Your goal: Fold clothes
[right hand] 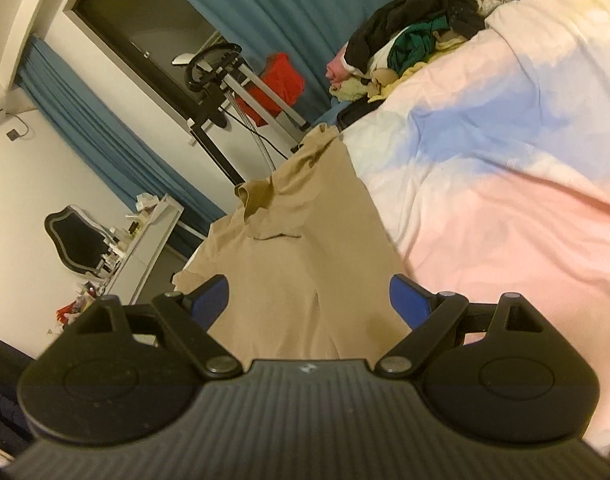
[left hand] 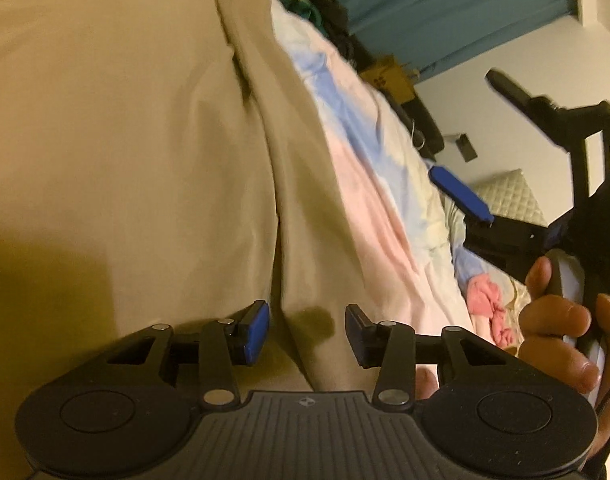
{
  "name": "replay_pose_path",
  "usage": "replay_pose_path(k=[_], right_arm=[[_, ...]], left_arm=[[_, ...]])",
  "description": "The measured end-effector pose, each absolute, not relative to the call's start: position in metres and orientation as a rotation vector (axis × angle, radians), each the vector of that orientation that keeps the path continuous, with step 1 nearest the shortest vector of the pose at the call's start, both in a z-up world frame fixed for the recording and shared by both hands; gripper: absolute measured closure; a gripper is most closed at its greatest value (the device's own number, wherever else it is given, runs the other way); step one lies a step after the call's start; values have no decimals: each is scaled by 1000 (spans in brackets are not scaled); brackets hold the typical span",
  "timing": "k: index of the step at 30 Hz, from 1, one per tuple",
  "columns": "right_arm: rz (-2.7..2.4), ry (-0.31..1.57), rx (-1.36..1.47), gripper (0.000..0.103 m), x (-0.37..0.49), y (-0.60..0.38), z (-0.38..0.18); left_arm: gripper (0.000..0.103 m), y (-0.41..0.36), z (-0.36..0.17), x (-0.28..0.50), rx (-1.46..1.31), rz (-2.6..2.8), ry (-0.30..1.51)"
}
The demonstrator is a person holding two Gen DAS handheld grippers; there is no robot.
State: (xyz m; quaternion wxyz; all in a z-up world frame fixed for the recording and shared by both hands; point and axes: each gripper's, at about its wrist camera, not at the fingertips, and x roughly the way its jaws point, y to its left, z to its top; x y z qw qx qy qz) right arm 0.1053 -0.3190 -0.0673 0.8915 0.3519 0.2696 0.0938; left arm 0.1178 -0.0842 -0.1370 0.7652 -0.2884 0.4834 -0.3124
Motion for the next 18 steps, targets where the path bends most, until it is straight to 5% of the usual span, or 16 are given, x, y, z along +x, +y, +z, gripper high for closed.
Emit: replay_pose_path(k=[11,14,17,18], right_arm=[[187,567,706,14,110,-313,-70],[178,565,693,14,109,-312,-69],[160,564,683,14,108,-311,-68],[155,565,682,14,108,-312,-69]], left_arm=[[60,-101,-153,136,-708,-871,1063],[73,-98,-161,137,-728,-856,1085],[99,-94,-159,135,-731,-843,1063],[99,-94,-157,134,-725,-839,1050]])
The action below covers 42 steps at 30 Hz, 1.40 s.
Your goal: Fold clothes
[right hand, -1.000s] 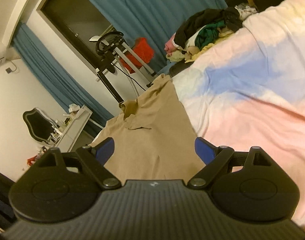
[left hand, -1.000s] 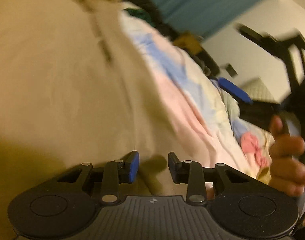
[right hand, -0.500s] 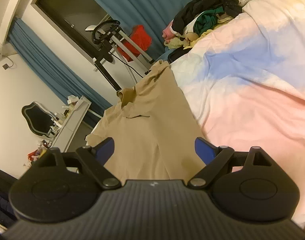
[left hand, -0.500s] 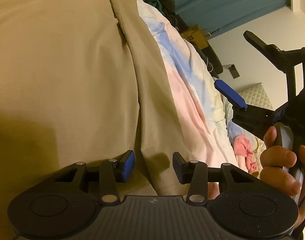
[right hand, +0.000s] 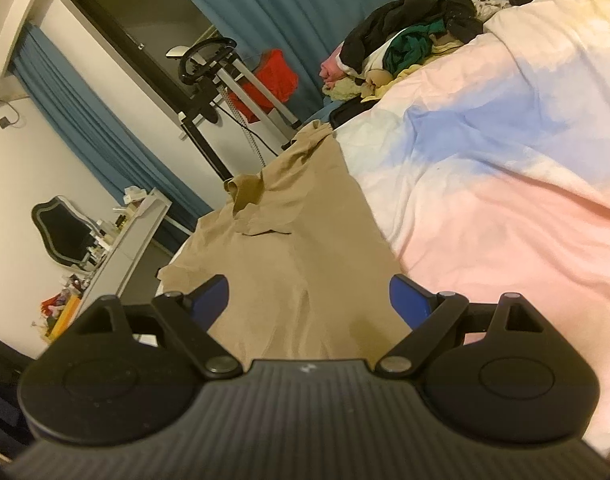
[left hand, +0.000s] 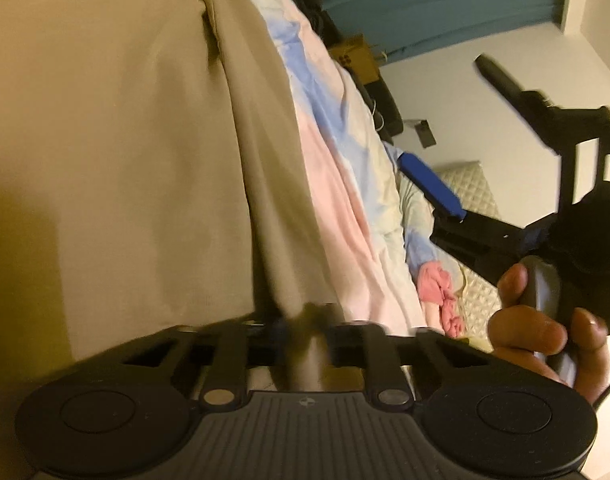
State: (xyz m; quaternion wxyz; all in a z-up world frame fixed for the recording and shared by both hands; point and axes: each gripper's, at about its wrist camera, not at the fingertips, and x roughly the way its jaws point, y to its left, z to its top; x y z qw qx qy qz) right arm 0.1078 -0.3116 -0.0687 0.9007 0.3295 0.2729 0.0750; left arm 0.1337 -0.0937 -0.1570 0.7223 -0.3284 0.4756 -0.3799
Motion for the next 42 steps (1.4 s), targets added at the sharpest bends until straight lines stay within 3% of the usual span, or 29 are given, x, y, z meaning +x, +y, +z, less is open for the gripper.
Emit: replay_pose_path(k=[9,19,22,24,28,30,35,42], right_arm=[[120,575,691,14,105,-319,-72],[135,609,640,14,107,-309,-71],[126,608,602,14,103,-304,-69],[112,602,582,14,102,-301,-68],[70,577,549,14,103,-296,-66],[39,556,551,14,107,-295,-67],[21,550,560,14,123,-290,-75],[-13,562,543,14,151,-297,-87]], left_arm=[[101,-55,-109,101,-723,-804,968],[101,-13,-120,82,-682,-580,1058],[90,-12,-117,87,-676,-569,1063],[76,-8,-112,93,-695,-565,1048],[62,-1,-94,133,-660,-496,990],[45,1,-84,163,-640,-455,942],[35,-2,-75,251,-594,-331,796],[36,-6,-98,361,-646,-155,709]])
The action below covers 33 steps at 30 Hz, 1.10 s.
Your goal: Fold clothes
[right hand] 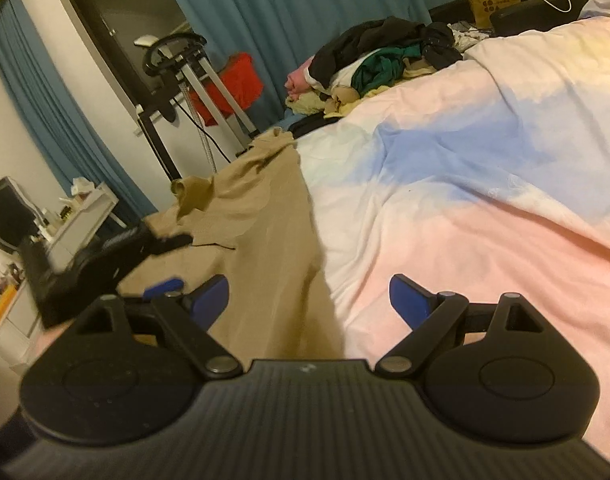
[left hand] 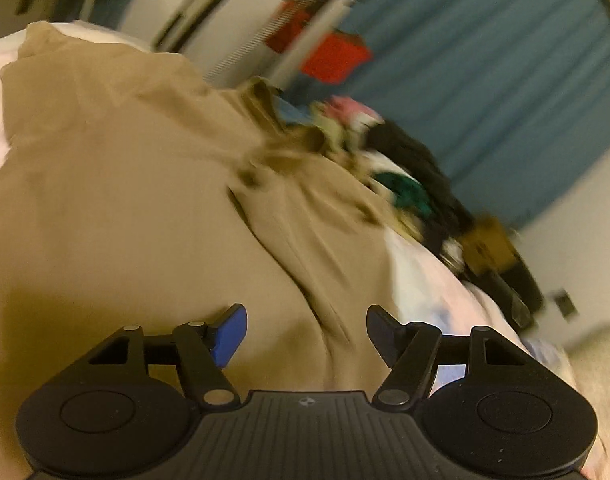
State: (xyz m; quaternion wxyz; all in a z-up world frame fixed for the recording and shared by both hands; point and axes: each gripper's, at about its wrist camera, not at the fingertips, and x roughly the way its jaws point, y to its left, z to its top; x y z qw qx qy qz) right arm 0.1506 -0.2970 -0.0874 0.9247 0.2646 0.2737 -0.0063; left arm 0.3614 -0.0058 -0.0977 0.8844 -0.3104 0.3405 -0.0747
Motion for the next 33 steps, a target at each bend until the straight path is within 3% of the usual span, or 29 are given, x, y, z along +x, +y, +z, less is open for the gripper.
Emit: replay_pose_path(k=[2,4,5,6,8,13,16,18,20,22,27,33], right_arm=[[-34,555,550,14,159,-304,-91],[-38,556,550,14,169,-307,-97],[-40,560,548,14,174,-308,-100],[-40,567,543,14,179,-308,-105],[-28,583,532,14,189,-306,-112],[-1,600,493,14,205,-297,-122],[3,595,480,14,208,-294,-124],[6,589,484,14,207,-294,-123],[11,580,488,14,205,-294,-120],[16,563,476,14,201,-292,-115],[39,503,431,14,187,-286,-98],[75,405,342,14,163,-275,-75]], left_arm=[[40,-2,-107,388,-691,-125,708],[51,-3,-114,409,-682,-104,694],[67,-6,-116,416,-672,-98,687],[94,-8,-114,424,-653,-106,682],[100,-13,-106,437,-578,-112,659],[99,-23,-86,458,-347,-2,618],[89,-27,-81,454,-311,-38,618],[62,-29,-75,441,-284,-67,610],[51,-34,-67,420,-235,-82,595],[47,-35,-57,383,-174,-113,584],[24,-40,-29,278,-86,-167,530],[12,-35,-10,169,-92,-207,500]])
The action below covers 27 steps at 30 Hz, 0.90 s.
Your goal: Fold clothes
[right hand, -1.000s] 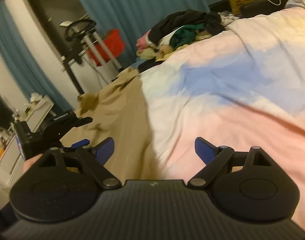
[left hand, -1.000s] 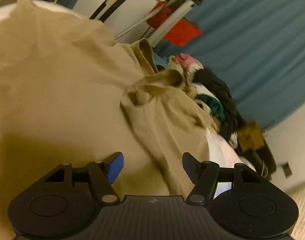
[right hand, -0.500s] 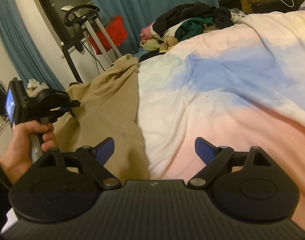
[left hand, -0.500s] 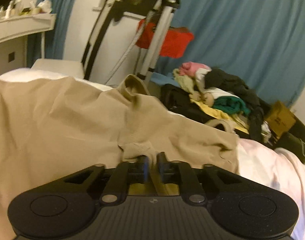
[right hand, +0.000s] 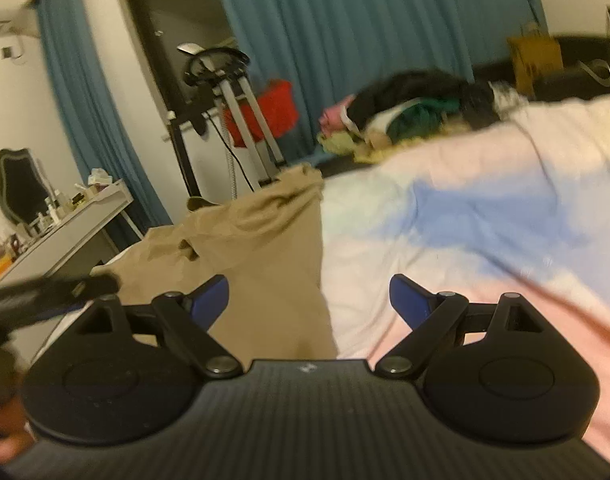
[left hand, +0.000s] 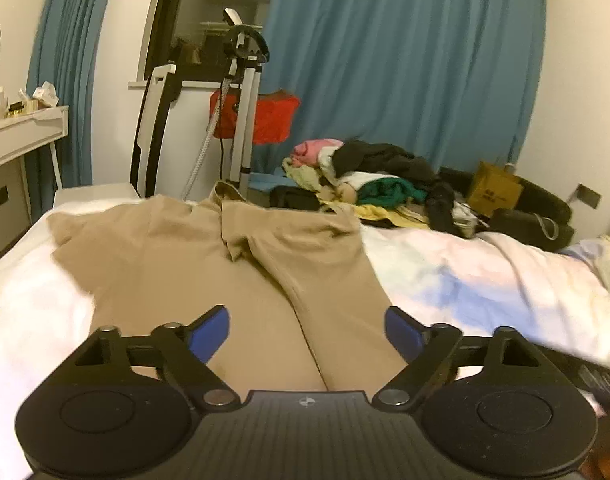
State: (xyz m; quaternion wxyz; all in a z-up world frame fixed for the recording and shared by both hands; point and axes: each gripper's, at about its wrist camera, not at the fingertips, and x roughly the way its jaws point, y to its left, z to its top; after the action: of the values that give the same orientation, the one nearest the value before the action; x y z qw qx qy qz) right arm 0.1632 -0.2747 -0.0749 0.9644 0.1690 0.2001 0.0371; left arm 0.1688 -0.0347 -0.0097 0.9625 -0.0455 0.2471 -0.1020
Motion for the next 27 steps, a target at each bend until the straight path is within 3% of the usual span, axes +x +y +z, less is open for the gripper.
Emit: replay_pose_path(k=[9,16,27], right_arm=[[109,342,246,14,105,-245,-43],[136,325,175,14,71,-226,-34],[208,501,144,15,151,-203,-56]], left_arm=[[0,-22,-7,64,-55,-226,440],[0,-9,-6,32,-34,-248,419],[0,55,-3,58,-163,-168,488]])
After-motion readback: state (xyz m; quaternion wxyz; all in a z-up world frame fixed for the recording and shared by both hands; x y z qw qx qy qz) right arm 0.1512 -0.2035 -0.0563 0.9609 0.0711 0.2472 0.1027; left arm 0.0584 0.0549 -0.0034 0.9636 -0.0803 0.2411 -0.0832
